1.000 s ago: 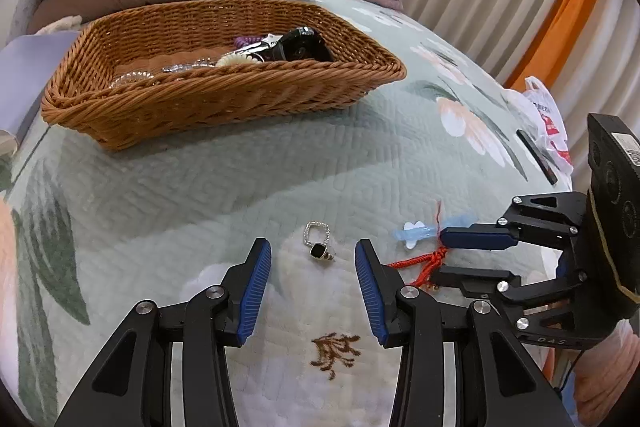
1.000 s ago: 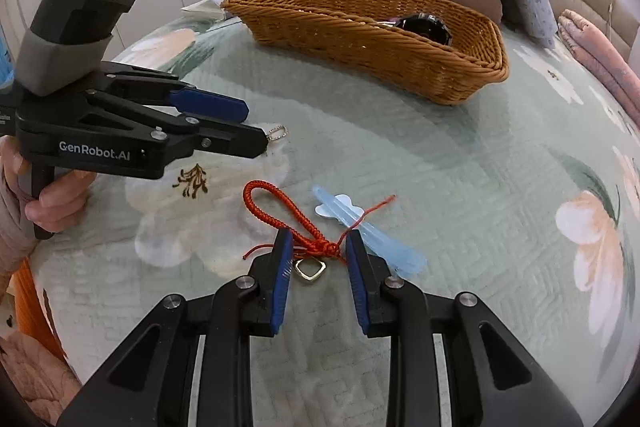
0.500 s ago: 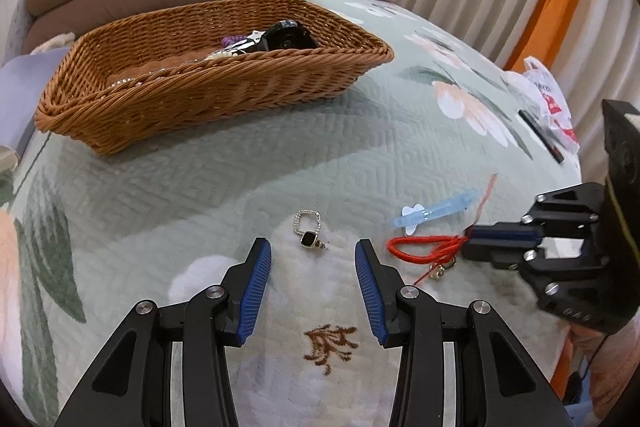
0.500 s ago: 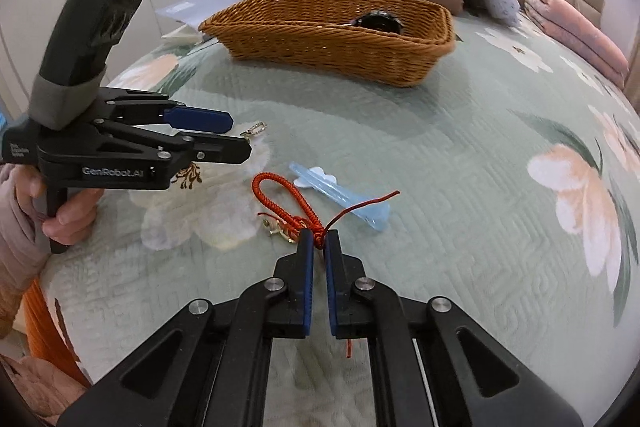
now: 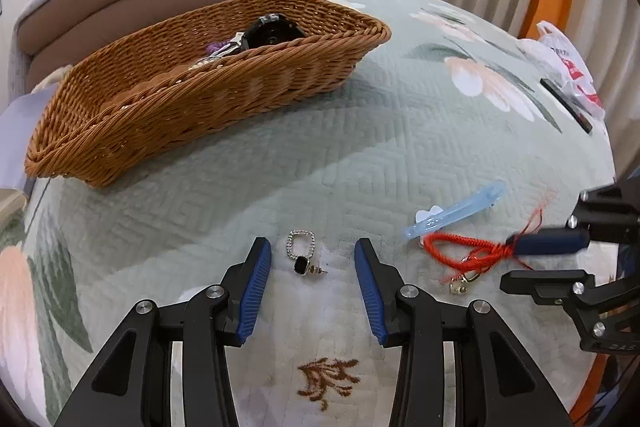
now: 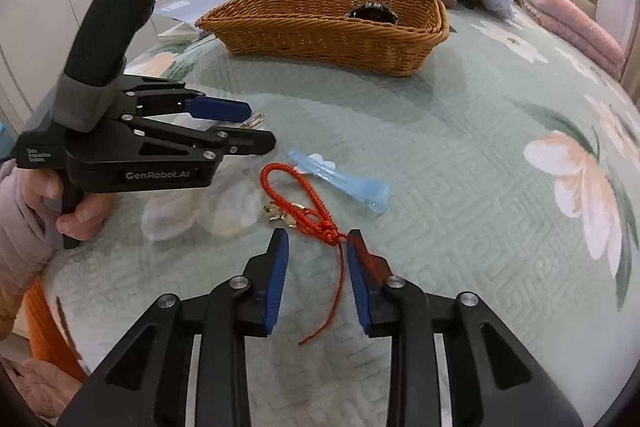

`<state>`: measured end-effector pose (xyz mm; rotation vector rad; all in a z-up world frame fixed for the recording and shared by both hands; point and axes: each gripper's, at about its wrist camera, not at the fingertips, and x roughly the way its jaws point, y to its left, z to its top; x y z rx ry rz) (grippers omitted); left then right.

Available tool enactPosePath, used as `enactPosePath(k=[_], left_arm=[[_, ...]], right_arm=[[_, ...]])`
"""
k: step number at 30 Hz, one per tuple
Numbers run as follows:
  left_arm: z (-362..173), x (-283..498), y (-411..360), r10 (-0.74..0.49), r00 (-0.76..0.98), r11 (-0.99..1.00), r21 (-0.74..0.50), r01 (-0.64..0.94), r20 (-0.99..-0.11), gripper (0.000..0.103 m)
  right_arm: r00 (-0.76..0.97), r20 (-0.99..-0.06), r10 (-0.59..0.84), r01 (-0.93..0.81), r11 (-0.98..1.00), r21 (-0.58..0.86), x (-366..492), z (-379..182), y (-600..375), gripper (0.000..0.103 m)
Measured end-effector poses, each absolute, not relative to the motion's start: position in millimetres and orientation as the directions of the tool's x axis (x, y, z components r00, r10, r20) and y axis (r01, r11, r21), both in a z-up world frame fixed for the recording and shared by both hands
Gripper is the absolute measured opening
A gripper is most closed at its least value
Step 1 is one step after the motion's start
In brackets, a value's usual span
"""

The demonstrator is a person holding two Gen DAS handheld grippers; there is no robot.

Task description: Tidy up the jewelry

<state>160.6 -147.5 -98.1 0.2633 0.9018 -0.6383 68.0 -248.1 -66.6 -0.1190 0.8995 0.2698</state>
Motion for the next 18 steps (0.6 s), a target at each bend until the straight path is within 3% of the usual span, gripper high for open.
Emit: enactPosePath(k=[6,8,11,13,15,18], left_arm=[[-99,159,-145,-0.412,0.457,0.787,-0.054,0.615,-0.788,0.038],[-99,158,-143,-0.411,0.460,0.787,-0.051,0.615,-0.787,0.037],[-99,157,-143,-0.414,0.462,0.785,-0.051,0.617,-0.784,0.028],[-99,156,-143,-0.424,0.455,0.777,-0.056,0.627,-0.783,0.015],[-99,154,-144,-0.427,0.453,0.770,-0.051,0.637,-0.783,0.008],[-98,151,-145,-0.428,0.457,0.764,-0.043,0.644,-0.780,0.007]], right_arm=[[0.603,-0.787,0.132,-0.292,0.954,-0.063,79,-71,-236,0.032],[0.607,-0.784,0.127,-0.300,0.951,-0.078,78,-71,-233,0.023],[0.612,-0.782,0.121,-0.307,0.947,-0.094,71,-71,-230,0.015],[0.615,-0.780,0.115,-0.307,0.946,-0.102,66,-71,-229,0.013],[0.616,-0.779,0.113,-0.300,0.949,-0.099,59,-71,-229,0.012],[0.619,-0.775,0.126,-0.288,0.955,-0.075,49,-69,-233,0.011]])
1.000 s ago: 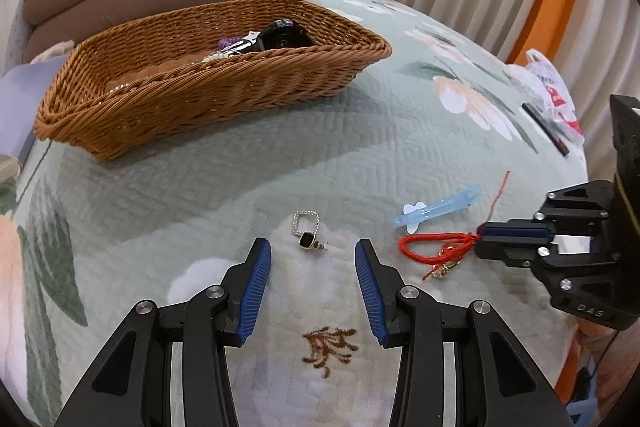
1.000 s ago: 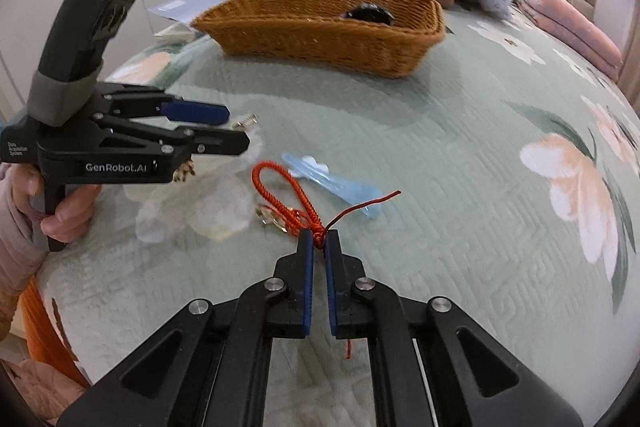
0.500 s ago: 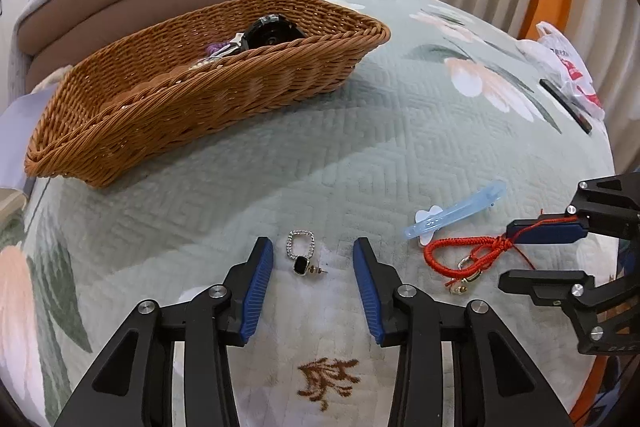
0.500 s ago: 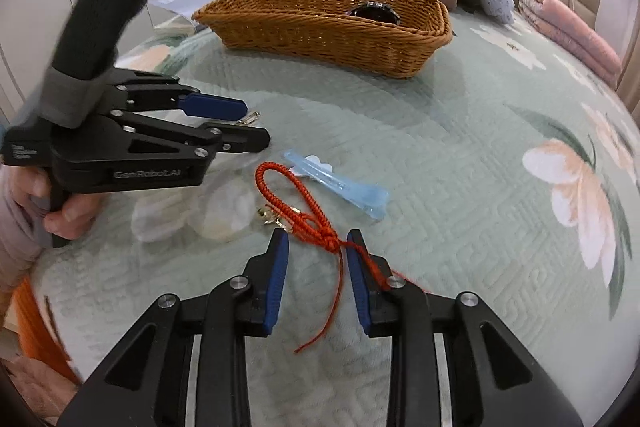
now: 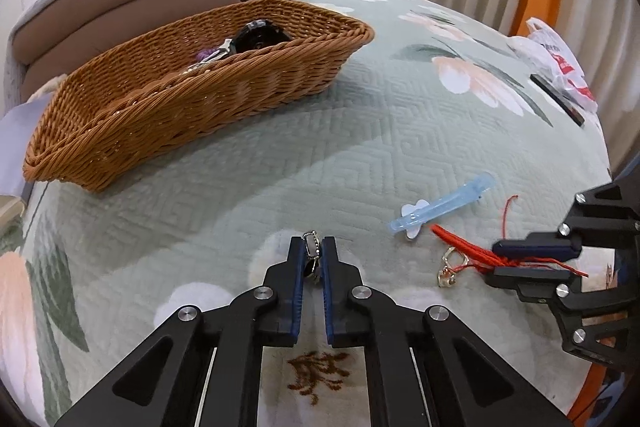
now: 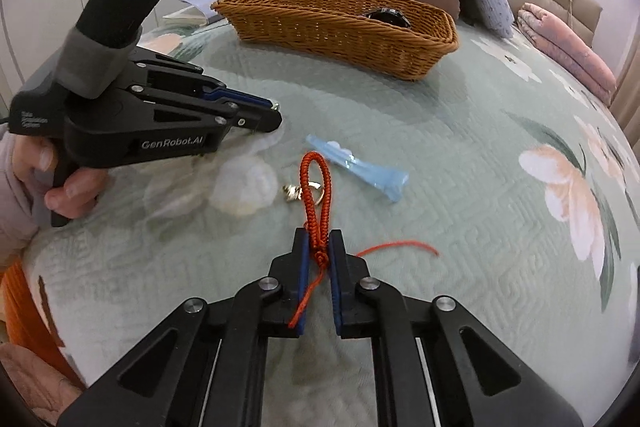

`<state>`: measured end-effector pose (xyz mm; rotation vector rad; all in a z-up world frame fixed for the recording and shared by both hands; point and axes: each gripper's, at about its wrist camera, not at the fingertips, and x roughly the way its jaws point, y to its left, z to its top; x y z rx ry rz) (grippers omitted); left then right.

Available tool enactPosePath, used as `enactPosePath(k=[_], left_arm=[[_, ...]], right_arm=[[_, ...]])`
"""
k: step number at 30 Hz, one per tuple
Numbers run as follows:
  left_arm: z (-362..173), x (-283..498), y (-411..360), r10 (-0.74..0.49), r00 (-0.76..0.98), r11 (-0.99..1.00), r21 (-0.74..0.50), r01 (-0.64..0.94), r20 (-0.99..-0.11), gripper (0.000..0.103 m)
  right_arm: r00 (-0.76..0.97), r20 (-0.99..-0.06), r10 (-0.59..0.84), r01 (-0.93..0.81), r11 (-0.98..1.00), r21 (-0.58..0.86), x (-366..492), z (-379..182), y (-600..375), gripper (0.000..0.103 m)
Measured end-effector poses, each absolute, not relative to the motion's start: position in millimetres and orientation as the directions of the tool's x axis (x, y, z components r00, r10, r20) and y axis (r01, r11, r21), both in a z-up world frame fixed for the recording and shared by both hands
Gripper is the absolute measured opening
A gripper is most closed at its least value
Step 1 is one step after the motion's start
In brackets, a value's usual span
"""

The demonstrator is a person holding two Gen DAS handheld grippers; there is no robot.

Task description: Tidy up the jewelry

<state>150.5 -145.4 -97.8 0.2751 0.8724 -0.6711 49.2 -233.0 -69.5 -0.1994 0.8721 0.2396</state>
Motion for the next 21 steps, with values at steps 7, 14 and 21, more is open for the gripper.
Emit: enactPosePath(k=[7,14,21], left_arm=[[-83,138,-136,-0.478,0.474,0.751,-0.065,0.657,-0.740,0.008],[-69,135,-116,-0.503,0.484,0.760,-0.101,0.642,-0.716,0.008],[-35,143,-83,-0.566,0.509,0.759,-0.169,0.629,-0.649,0.008]], right_arm=[[0.663,-0.737,0.135,-0.259,0.964,-0.056,39,-46,-239,0.011],[0.704,-0.699,0.128,-0.226,0.973,-0.050,54,-20,-240,0.011],[0.737,-0.663,0.130,-0.183,0.983,-0.012,86,4,-233,0.011]])
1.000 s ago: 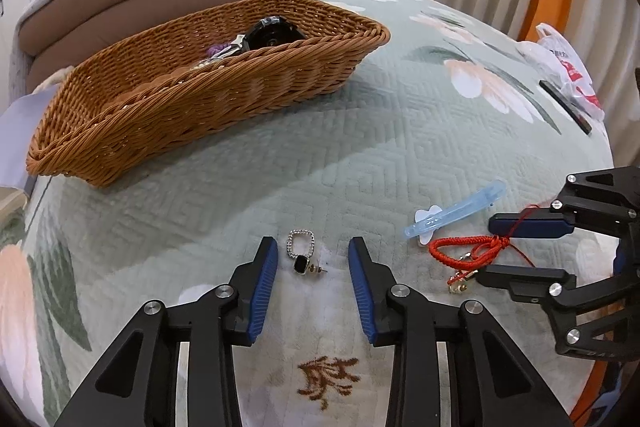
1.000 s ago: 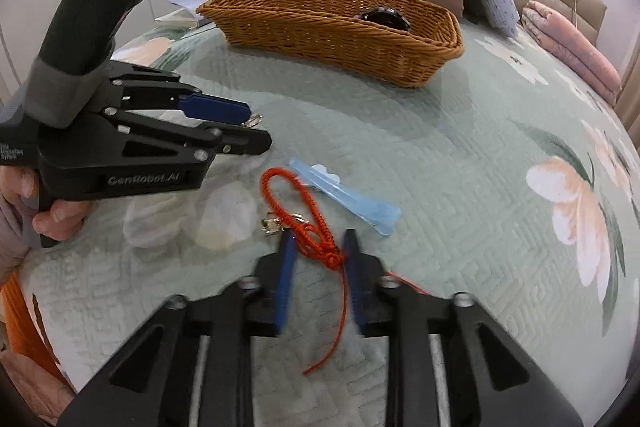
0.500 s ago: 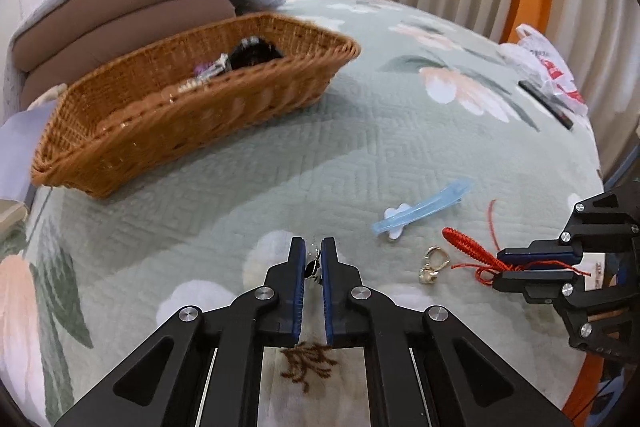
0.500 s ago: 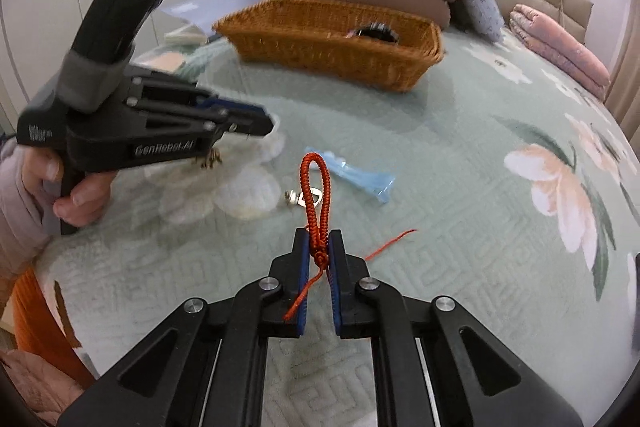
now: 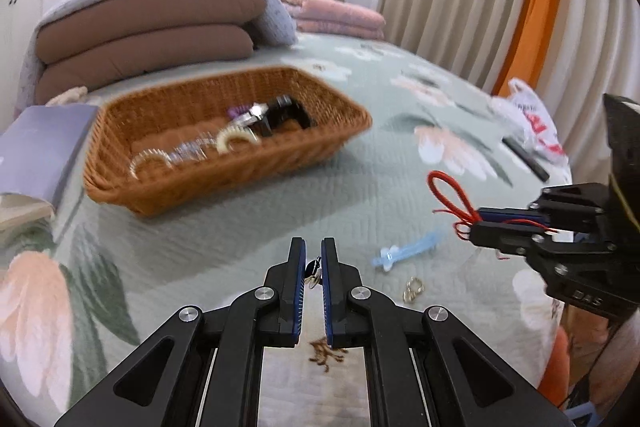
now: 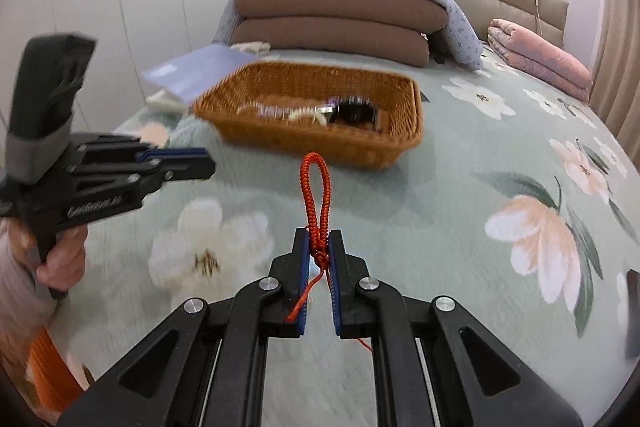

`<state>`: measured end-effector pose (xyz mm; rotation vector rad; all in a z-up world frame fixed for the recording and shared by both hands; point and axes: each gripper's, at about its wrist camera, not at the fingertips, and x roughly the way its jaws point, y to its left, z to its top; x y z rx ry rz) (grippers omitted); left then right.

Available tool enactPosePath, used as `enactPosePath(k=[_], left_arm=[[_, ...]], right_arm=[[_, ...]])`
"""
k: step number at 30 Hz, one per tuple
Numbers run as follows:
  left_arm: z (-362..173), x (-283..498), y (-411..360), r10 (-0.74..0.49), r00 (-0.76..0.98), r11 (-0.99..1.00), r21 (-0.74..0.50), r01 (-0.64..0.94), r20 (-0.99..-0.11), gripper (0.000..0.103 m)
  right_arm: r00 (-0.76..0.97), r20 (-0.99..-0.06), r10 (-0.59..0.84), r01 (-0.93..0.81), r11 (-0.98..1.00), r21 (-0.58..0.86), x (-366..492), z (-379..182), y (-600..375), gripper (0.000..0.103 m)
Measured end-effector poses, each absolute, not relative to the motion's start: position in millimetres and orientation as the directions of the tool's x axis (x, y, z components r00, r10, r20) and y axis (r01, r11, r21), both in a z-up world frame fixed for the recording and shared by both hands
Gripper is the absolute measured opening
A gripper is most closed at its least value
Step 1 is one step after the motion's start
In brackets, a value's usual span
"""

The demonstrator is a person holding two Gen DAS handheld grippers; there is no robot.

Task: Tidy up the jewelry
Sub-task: 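Carry the keychain in the right tool while the left tool carries the ring to the basket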

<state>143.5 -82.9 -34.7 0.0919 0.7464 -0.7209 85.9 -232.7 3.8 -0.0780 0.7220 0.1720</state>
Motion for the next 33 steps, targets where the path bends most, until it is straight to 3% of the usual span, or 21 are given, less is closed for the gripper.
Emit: enactPosePath(k=[13,16,19,29,33], left_arm=[[18,177,-53,-0.569,0.601,0.792,-0.178,0.584,-0.561,0.008],[28,193,-50,-0.577,0.615,0.797,-0.206,0.567,-0.537,0.008],[34,218,-44,-0.588,0.627,0.804,-0.285,0.522,-0.511,0.008],[-14,281,-38,-0.549,0.637,0.835,-0.393,0.386,-0.541,0.008],[-29,285,-41,-0.507,0.644,0.862,-0.344,0.373,-0.573,0.008]], right_arm=[[0.787,-0.607,0.110,-0.055,0.992,0.110,190,45,-236,0.011],[0.799,-0.598,0.058,0.008,0.994,0.107,214,45,-238,0.011],[0.788,-0.608,0.093,0.024,0.983,0.182,235,36,-245,0.011],[0.766,-0.637,0.085,0.073,0.974,0.217,285,11,-256,0.011],[0.761,-0.645,0.074,0.104,0.967,0.234,291,-4,-265,0.011]])
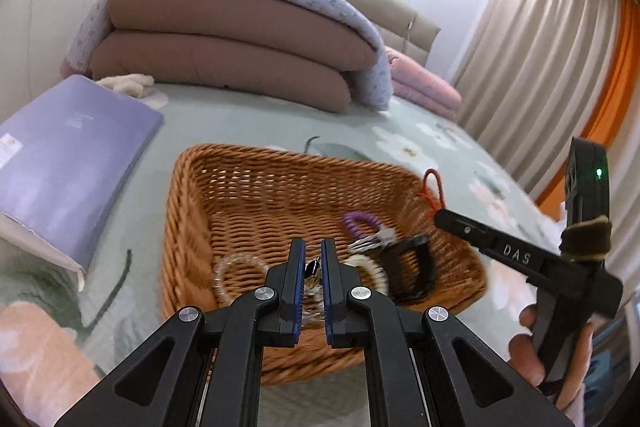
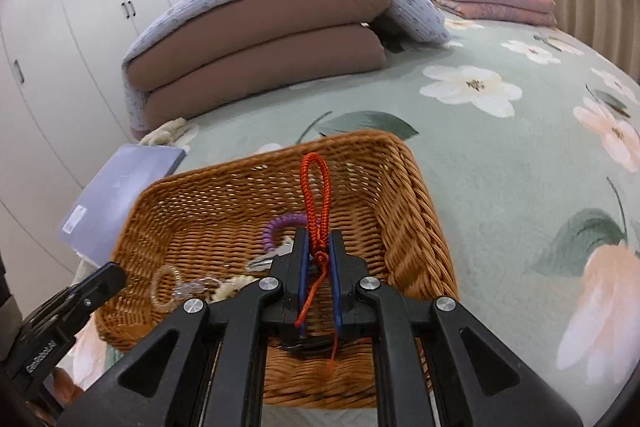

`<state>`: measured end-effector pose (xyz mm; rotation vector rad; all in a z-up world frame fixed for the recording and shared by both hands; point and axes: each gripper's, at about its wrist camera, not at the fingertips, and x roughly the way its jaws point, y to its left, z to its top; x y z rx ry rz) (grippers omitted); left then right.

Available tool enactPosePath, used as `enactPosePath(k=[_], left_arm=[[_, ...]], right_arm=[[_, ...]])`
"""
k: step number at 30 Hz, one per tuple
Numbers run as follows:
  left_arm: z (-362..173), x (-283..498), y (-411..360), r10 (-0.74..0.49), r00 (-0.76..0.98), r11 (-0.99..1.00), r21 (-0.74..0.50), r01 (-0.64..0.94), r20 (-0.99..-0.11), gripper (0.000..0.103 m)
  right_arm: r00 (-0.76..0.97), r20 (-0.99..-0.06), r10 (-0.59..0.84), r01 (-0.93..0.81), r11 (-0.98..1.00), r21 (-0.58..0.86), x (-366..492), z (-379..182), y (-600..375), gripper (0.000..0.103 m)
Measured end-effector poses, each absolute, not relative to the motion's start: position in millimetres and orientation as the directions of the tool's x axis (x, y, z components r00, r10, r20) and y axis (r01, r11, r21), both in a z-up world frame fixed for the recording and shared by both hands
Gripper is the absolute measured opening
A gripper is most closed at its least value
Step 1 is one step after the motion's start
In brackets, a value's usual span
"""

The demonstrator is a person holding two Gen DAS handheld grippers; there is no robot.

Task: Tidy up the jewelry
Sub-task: 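Carry the keychain in the right tool while the left tool carries the ring to the basket, then open both tools to release the keychain and ring into the basket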

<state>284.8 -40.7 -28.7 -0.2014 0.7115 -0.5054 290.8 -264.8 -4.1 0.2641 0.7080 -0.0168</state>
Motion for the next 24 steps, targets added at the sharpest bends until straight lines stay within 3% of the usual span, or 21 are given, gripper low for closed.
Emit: enactPosePath(k=[9,11,13,15,17,19,21,24], left_arm=[[-38,286,-44,-0.479,0.649,0.878,-0.320,0.357,-0.591,0.008],[-39,286,-45,-0.475,0.650,0.880,-0.318,0.353,-0.593,0.008],[-40,287,-45,-0.476,0.648,0.880,-0.318,0.354,-0.595,0.008],[-42,288,-46,-0.479,0.642,0.878,-0.320,0.357,-0.598,0.008],[-46,290,-47,-0.496,0.619,0.868,-0.337,0.365,-0.609,0.017],[-49,290,-47,-0.504,0.608,0.863,-0.349,0.364,-0.613,0.045],[-46,284,-46,-0.495,0.627,0.869,-0.338,0.363,-0.601,0.054],[-38,269,-45,-0.515,0.638,0.857,-0.341,0.386,-0.573,0.055]], right_arm=[[0.773,-0.629,0.080,0.092,0.967,0.236,293,-13,-266,0.014],[0.774,-0.629,0.077,0.096,0.967,0.237,292,-13,-268,0.020],[0.775,-0.626,0.081,0.100,0.964,0.247,291,-14,-271,0.039],[0.781,-0.618,0.091,0.103,0.957,0.271,288,-14,-275,0.044],[0.789,-0.605,0.102,0.098,0.953,0.288,283,-11,-278,0.044],[0.800,-0.594,0.092,0.104,0.952,0.288,276,-5,-279,0.044],[0.815,-0.572,0.096,0.098,0.949,0.299,264,3,-282,0.044],[0.830,-0.545,0.114,0.071,0.949,0.307,240,16,-285,0.044]])
